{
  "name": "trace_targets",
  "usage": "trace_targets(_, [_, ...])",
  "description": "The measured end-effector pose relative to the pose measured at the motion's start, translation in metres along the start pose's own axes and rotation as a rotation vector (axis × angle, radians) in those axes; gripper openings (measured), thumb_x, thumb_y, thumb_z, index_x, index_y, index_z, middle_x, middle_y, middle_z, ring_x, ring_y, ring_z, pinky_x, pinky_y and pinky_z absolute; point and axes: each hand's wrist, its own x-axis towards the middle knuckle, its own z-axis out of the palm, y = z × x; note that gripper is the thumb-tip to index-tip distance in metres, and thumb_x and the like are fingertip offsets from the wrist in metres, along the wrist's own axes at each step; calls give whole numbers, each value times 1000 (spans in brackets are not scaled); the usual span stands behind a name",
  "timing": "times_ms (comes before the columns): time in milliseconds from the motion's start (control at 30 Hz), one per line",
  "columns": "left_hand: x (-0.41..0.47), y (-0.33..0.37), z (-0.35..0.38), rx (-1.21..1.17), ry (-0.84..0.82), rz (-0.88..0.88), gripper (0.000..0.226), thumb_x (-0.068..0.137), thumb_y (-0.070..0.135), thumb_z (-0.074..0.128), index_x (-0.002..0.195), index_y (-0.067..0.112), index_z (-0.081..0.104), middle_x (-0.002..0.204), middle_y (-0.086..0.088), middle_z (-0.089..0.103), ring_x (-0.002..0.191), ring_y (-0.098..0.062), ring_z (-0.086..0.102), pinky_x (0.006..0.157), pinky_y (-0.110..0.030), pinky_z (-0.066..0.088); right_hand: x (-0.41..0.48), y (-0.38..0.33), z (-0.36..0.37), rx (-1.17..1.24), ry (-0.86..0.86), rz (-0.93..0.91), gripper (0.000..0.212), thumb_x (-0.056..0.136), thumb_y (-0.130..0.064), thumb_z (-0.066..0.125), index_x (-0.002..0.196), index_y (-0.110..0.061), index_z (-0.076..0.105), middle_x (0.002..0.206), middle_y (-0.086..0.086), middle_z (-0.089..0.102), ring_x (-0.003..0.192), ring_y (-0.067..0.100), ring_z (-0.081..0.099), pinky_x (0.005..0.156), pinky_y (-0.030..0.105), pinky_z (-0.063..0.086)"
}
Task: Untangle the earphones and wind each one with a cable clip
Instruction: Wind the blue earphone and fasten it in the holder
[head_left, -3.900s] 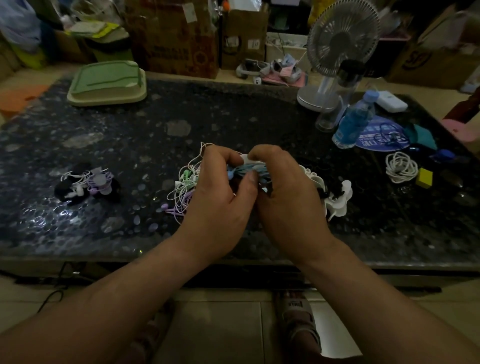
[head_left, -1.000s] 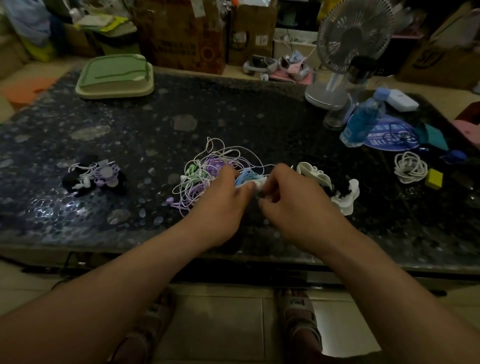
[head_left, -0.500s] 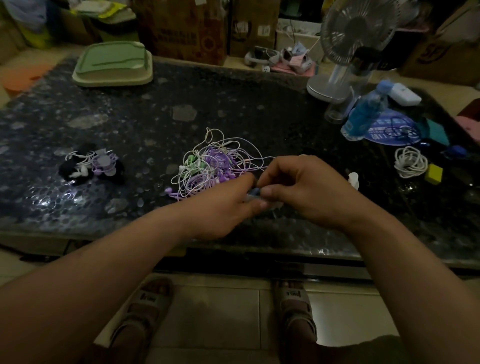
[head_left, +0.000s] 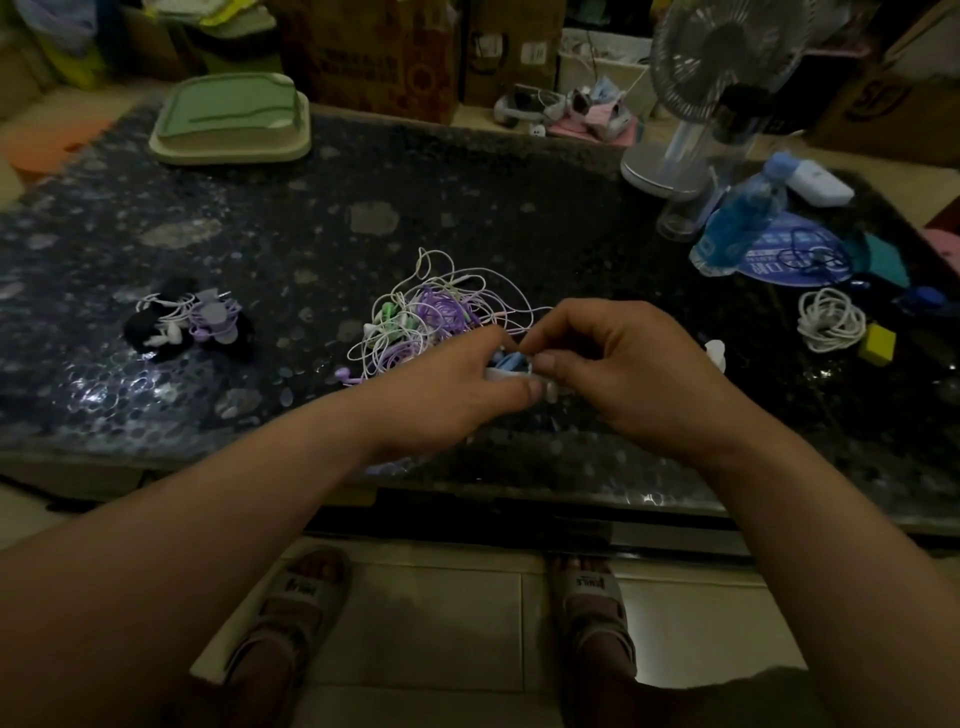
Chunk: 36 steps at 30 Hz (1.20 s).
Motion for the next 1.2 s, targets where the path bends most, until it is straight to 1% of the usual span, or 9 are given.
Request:
trace_targets(100, [0, -2, -2, -69, -34, 8, 23, 98, 45, 67, 112, 29, 58, 81, 5, 61, 69, -11, 57, 63, -36, 50, -2, -2, -4, -12, 20, -13, 15, 95, -10, 72, 103, -23, 76, 94, -15, 75, 89, 0, 70, 77, 17, 55])
trace_targets(300, [1, 0, -1, -175, -9, -8, 24, 97, 36, 71, 113, 21, 59, 78, -3, 59, 67, -15, 56, 58, -31, 47, -3, -4, 1, -64, 100, -56, 13, 93, -14, 75, 100, -25, 74, 91, -12, 72, 86, 6, 68, 76, 32, 57])
trace_targets(467, [3, -3, 4, -263, 16, -44, 23, 96, 23, 70, 114, 12, 60, 86, -12, 57, 71, -22, 53, 59, -36, 43, -2, -1, 3, -134, 66, -85, 12, 92, -21, 76, 100, -30, 76, 93, -14, 66, 90, 2, 62, 77, 23, 52])
trace_targets(633, [5, -4, 4, -252, 18, -78, 22, 92, 23, 74, 105, 11, 60, 82, -9, 56, 65, -18, 53, 56, -33, 45, -2, 1, 0, -188, -24, -74, 20, 95, -16, 72, 106, -31, 79, 100, -16, 70, 93, 1, 65, 82, 27, 54])
trace_targets(733, [5, -3, 3, -345, -15, -102, 21, 94, 22, 71, 109, 10, 61, 90, -11, 57, 63, -13, 54, 57, -31, 46, -2, 2, -1, -216, -38, -61, 20, 96, -16, 70, 106, -33, 77, 100, -17, 68, 93, 1, 64, 83, 27, 54])
trace_targets(867, [6, -4, 4, -372, 10, -125, 22, 97, 17, 64, 114, 5, 62, 96, -16, 58, 66, -15, 54, 59, -33, 45, 0, 1, -1, -280, -62, -52, 17, 95, -20, 69, 104, -34, 74, 97, -17, 64, 90, 1, 60, 81, 29, 53])
trace_targets(1033, [8, -7, 7, -276, 88, -127, 22, 88, 32, 68, 102, 16, 61, 76, -8, 60, 65, -23, 53, 64, -43, 45, 0, -1, -2, -253, -74, -4, 18, 96, -22, 67, 104, -36, 74, 98, -14, 62, 88, 1, 59, 78, 24, 50])
trace_targets(1133, [10, -7, 10, -273, 127, -124, 14, 97, 26, 65, 101, 15, 59, 58, -2, 57, 53, -20, 51, 54, -38, 44, -2, 2, -2, -128, -46, 51, 15, 96, -28, 69, 106, -38, 74, 98, -13, 59, 86, 1, 59, 71, 15, 45])
trace_targets(1200, [11, -4, 11, -294, 171, -111, 15, 98, 28, 66, 97, 16, 57, 55, -2, 56, 51, -22, 52, 50, -35, 44, -4, 2, -2, -56, -37, 72, 15, 96, -37, 69, 110, -42, 71, 102, -11, 57, 89, -2, 58, 70, 8, 42])
